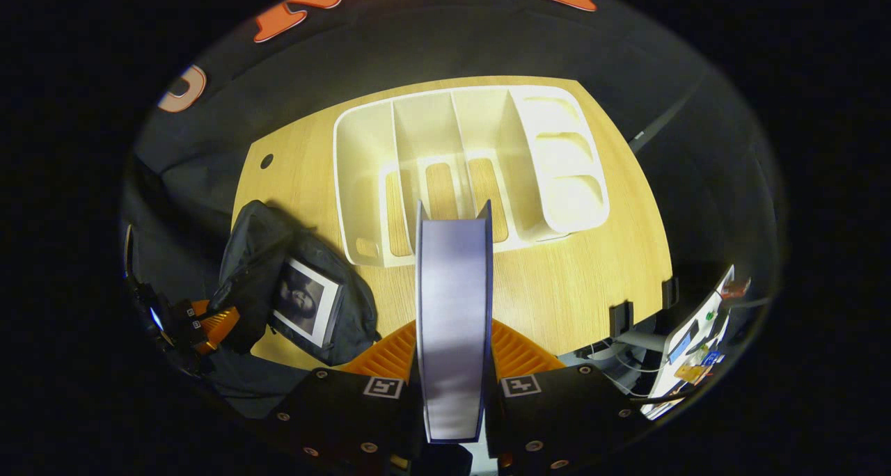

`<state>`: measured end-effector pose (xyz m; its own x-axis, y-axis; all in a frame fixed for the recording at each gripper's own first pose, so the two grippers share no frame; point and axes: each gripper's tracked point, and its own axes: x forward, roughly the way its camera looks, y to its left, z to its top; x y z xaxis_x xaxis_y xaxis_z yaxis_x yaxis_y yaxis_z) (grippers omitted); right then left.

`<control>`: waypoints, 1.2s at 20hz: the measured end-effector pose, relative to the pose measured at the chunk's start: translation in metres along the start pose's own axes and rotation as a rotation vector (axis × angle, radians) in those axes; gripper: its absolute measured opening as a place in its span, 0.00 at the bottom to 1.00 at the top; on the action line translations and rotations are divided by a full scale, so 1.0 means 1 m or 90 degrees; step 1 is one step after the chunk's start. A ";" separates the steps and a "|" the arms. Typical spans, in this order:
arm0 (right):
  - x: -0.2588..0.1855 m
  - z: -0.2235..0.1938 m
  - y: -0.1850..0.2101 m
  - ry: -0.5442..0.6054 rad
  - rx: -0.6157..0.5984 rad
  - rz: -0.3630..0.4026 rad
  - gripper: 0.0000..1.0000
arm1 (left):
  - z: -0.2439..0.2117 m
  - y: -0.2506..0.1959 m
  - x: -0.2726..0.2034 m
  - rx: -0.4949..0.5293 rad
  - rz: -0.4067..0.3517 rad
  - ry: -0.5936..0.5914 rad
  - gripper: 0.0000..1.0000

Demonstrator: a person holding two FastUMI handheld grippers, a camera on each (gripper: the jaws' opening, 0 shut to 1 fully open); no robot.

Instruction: Open the schoolbag, grab two books from the bookshelf and put them into the schoolbag.

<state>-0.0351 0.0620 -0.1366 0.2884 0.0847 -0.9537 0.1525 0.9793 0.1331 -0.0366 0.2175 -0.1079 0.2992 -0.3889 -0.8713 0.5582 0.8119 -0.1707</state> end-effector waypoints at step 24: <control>-0.024 -0.081 0.067 -0.097 0.246 0.212 0.35 | 0.002 -0.002 0.003 0.085 -0.063 -0.009 0.07</control>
<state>-0.1087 0.1406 -0.1268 0.5098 0.3241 -0.7969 0.3578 0.7625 0.5390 -0.0357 0.2139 -0.1092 0.2472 -0.4713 -0.8466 0.6830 0.7046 -0.1928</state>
